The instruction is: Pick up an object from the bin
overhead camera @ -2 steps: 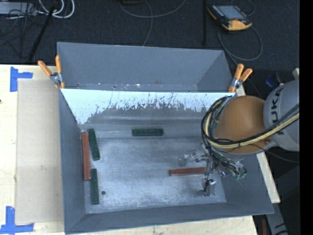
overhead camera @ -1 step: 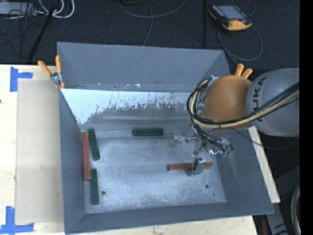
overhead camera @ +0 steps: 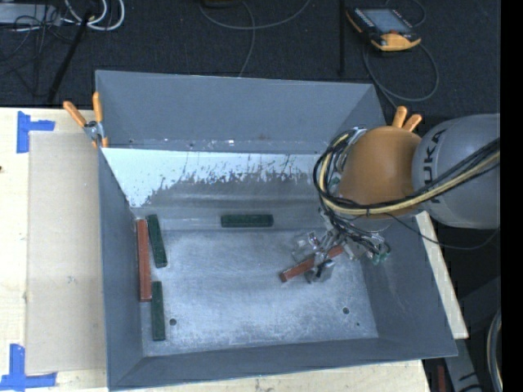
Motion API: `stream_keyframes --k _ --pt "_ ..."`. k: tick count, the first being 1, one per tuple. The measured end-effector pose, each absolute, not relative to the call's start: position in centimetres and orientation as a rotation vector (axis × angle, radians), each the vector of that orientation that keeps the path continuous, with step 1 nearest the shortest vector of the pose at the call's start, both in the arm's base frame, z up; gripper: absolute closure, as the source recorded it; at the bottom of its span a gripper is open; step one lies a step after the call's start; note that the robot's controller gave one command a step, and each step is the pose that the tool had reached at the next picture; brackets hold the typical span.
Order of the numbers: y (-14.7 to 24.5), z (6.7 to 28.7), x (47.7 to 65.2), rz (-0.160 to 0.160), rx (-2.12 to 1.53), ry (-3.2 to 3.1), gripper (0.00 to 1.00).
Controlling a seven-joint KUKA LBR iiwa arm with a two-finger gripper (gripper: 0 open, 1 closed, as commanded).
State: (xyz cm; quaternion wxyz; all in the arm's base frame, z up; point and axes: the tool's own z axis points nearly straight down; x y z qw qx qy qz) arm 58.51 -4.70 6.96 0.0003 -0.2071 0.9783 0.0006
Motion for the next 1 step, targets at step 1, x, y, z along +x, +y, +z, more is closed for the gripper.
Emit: stream_keyframes --k 1 --pt "-2.81 21.62 60.19 -0.003 -0.842 3.016 1.00"
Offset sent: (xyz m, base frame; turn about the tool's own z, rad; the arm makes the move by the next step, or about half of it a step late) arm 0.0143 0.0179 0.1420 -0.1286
